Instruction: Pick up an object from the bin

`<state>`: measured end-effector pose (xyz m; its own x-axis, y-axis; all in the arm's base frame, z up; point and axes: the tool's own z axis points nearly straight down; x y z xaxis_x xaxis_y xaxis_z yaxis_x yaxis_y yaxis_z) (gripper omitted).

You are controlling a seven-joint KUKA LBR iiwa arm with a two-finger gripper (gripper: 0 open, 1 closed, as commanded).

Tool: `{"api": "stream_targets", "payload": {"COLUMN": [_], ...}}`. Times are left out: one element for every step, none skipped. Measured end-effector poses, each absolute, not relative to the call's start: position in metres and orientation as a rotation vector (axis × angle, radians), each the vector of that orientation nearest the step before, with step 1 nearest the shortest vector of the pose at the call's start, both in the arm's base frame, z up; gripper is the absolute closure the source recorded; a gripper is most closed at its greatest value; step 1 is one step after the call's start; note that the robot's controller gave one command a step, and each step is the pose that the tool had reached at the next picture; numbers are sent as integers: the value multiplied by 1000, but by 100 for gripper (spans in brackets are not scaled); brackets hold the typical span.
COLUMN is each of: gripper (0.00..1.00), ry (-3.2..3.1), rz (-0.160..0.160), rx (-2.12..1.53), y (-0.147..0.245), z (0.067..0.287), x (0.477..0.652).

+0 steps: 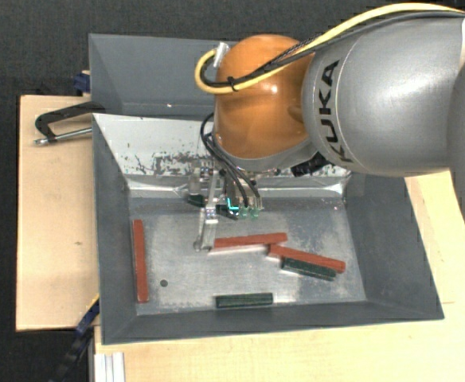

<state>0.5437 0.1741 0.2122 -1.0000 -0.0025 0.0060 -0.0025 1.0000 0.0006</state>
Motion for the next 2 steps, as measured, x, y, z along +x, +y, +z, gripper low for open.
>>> {"api": "stream_targets", "payload": {"gripper": [0,0], "ry": [-3143,-3151], "rz": [-3,-7], "rx": [1,32], "y": [173,149], "z": [216,174], "x": [546,546]}}
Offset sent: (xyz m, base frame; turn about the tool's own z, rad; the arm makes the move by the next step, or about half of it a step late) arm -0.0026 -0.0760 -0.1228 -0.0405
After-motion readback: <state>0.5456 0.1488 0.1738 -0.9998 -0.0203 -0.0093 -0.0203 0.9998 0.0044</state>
